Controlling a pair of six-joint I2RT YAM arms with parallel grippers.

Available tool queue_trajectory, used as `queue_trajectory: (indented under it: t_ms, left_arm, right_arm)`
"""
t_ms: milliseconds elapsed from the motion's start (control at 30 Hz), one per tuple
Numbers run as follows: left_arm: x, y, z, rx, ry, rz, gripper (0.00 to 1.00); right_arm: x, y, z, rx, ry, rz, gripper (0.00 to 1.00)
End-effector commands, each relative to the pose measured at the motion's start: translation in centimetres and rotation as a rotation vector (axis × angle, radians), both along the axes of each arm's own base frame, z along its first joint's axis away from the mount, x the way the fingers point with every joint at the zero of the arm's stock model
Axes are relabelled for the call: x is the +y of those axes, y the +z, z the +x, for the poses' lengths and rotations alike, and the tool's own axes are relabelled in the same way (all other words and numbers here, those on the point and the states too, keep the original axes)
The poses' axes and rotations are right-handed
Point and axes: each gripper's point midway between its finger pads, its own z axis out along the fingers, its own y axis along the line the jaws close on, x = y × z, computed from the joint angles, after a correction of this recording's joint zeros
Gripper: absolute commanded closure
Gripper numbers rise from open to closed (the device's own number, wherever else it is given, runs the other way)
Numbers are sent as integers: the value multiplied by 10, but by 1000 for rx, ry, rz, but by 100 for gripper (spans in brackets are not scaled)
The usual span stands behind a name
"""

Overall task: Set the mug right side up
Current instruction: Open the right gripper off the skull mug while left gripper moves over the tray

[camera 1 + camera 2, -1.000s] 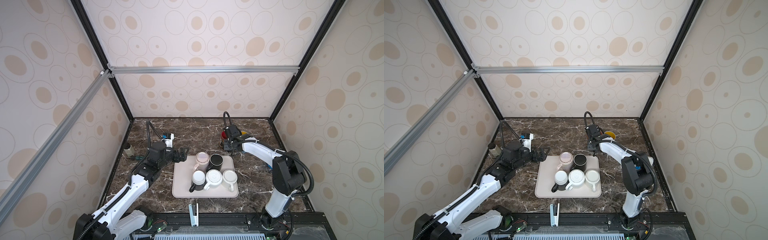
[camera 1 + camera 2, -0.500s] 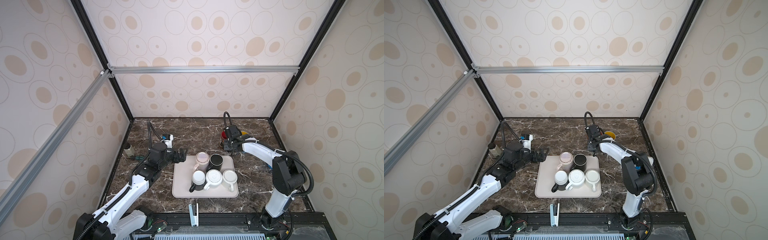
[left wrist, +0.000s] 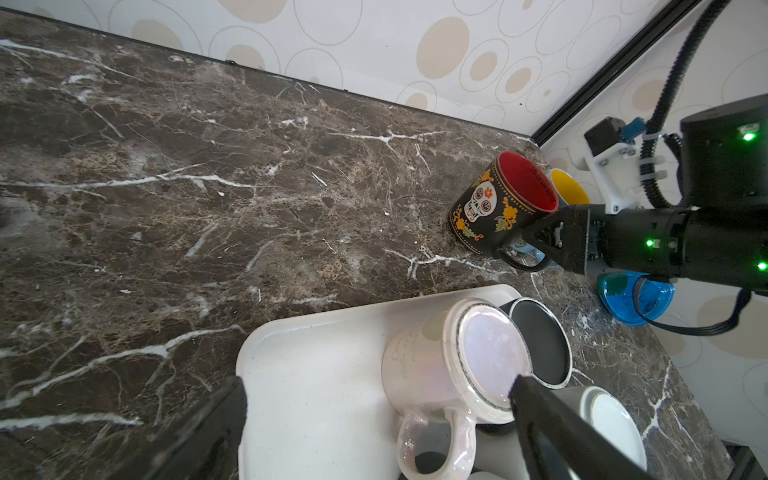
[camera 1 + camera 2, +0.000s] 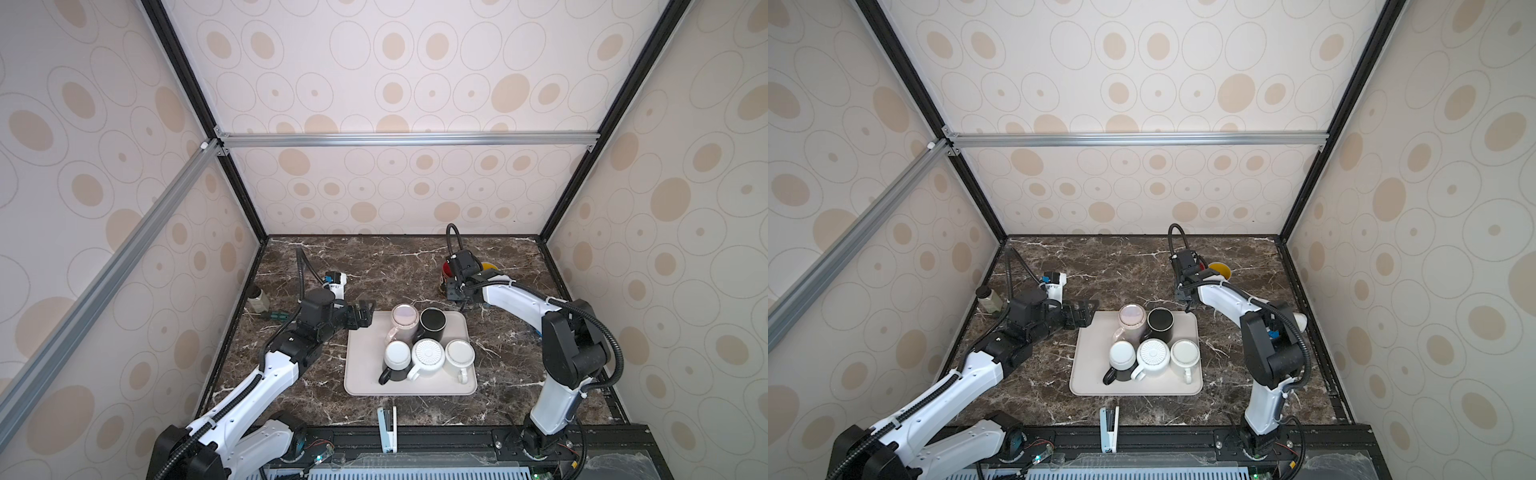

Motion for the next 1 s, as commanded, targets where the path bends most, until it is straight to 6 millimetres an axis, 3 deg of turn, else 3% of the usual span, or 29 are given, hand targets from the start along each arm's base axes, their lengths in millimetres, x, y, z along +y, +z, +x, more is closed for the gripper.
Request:
queue_trajectory:
  t_ms: [0,233,533,767,967]
  left_arm:
    - [-8,17,-5,-25,-53,-8,0]
    - [-8,17,-22,-10,-101,39,0]
    - [-6,-2,-57,73,-135,102,0]
    - [-10,-9,-85,120,-168,162,1]
    - [-28,-27,-102,177,-219,191,11]
  right_arm:
    - [-9,5,6,-35,-31,-25,88]
    - [-6,9,2,-37,-26,-2,73]
    - [0,23,-8,-52,-10,27,58]
    - [-3,54,-25,-90,5,18,52]
    - [-9,97,-47,-157,36,30,53]
